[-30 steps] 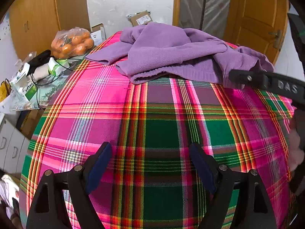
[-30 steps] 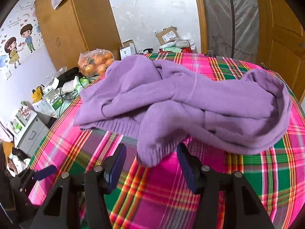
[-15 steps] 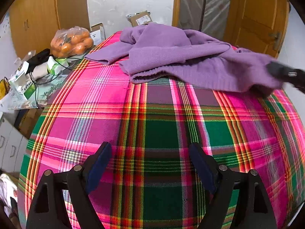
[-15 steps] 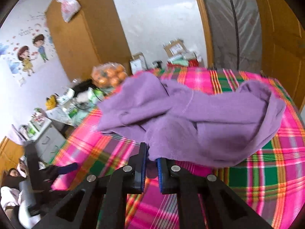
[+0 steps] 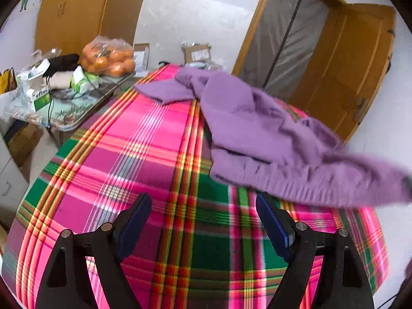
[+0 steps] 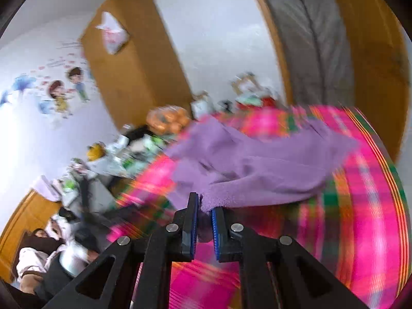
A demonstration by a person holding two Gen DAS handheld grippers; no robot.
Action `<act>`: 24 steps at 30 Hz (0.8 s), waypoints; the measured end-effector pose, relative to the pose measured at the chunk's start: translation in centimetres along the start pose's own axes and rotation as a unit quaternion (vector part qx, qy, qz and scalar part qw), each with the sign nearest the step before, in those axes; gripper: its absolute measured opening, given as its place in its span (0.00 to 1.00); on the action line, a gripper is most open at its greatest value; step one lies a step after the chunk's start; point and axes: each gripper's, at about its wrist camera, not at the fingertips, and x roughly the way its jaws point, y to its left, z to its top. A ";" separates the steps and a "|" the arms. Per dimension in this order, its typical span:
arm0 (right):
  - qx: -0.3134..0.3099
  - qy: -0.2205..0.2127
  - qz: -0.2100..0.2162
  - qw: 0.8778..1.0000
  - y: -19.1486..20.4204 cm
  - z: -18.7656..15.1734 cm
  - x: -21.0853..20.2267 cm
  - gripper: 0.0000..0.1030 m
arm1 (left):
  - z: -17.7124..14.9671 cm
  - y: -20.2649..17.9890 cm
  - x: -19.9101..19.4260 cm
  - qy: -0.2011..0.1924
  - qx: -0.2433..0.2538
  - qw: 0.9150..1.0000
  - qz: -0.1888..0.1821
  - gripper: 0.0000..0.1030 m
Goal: Fold clothes
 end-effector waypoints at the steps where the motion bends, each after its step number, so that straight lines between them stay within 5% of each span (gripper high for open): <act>1: 0.011 0.006 -0.007 1.000 -0.9 -0.5 -0.2 0.10 | 0.2 0.0 0.1 0.000 0.002 1.000 -0.004 0.82; 11: 0.072 0.052 -0.025 0.996 -5.5 -3.2 0.6 0.15 | 1.1 -1.4 3.8 0.052 0.007 0.997 -0.060 0.82; 14: 0.073 0.055 -0.023 0.996 -6.0 -3.3 1.1 0.24 | 0.5 -2.5 4.7 0.071 0.012 0.994 -0.080 0.82; 19: 0.078 0.062 -0.016 0.995 -7.0 -3.7 2.0 0.25 | 0.1 -3.7 5.4 0.084 0.025 0.993 -0.074 0.81; 21: 0.077 0.064 -0.016 0.995 -7.2 -3.8 2.2 0.25 | 0.2 -3.8 5.4 0.085 0.020 0.994 -0.068 0.78; 24: 0.079 0.066 -0.016 0.995 -7.4 -3.8 2.4 0.26 | 0.3 -3.6 5.5 0.086 0.009 0.995 -0.059 0.59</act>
